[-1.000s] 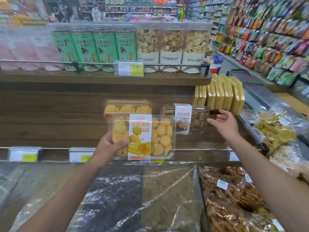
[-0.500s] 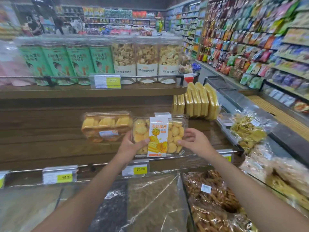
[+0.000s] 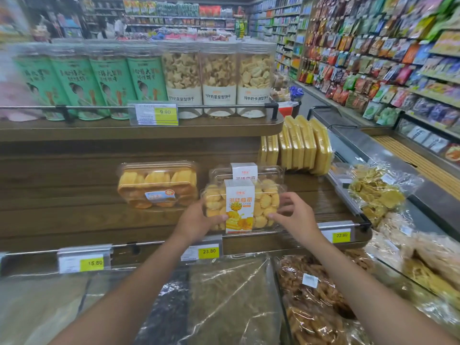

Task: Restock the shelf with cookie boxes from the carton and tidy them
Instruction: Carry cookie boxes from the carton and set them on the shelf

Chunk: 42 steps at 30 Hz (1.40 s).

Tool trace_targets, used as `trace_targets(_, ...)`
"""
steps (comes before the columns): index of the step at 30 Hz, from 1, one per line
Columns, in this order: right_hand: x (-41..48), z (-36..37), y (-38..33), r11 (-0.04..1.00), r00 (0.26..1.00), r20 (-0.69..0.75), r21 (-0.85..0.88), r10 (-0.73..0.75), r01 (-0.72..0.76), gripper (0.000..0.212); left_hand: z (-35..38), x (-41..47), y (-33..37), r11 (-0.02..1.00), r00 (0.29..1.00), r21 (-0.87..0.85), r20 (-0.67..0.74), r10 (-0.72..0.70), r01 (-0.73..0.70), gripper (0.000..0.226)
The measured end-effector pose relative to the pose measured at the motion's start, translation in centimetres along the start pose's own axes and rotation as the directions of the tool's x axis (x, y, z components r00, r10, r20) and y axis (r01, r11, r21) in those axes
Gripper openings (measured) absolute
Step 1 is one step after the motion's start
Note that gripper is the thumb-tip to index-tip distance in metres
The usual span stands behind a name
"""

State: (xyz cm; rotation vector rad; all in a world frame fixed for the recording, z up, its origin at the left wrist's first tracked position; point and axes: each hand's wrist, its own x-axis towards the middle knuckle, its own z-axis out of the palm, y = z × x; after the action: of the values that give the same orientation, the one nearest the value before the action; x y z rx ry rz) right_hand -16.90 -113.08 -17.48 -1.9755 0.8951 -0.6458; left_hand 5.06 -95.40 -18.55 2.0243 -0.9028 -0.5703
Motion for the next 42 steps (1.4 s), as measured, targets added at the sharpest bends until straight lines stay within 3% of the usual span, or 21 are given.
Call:
trace_targets(4,0.0,-0.1,0.1,1.0,1.0,-0.001,-0.026,-0.006,0.006,0.052,-0.4,0.4,-0.3,0.999,0.999,0.029,0.027,-0.026,0.025,0.039)
trace_targets(13,-0.3,0.2,-0.1,0.997,1.0,0.011,-0.077,0.027,-0.026,0.06,-1.3,-1.0,0.8,0.996,0.996,0.057,0.048,-0.075,0.072,0.03)
trace_targets(15,-0.6,0.1,-0.5,0.995,1.0,-0.009,-0.097,0.018,-0.019,0.066,-1.7,-1.8,0.9,0.993,0.996,0.084,0.041,-0.084,0.081,0.04)
trace_targets(19,-1.8,-0.1,-2.4,0.99,0.997,-0.069,-0.14,-0.017,0.007,0.089,-3.4,-3.5,0.4,0.993,0.997,0.089,0.006,-0.082,0.081,0.091)
trace_targets(26,-5.0,1.4,-7.1,0.882,0.974,-0.066,-0.44,-0.219,0.169,0.091,-8.1,-10.0,-2.0,0.964,0.995,0.26,-0.101,-0.027,0.052,0.091)
trace_targets(32,-9.4,6.9,-11.6,0.738,0.927,0.089,-0.579,-0.365,0.346,0.085,-13.1,-18.2,-5.2,0.855,0.962,0.512,-0.264,0.063,0.084,0.093)
trace_targets(42,-22.2,22.3,-21.5,0.567,0.788,0.387,-0.549,-0.478,0.614,0.088,-24.0,-37.2,-15.9,0.76,0.892,0.565,-0.45,-0.044,0.322,0.098)
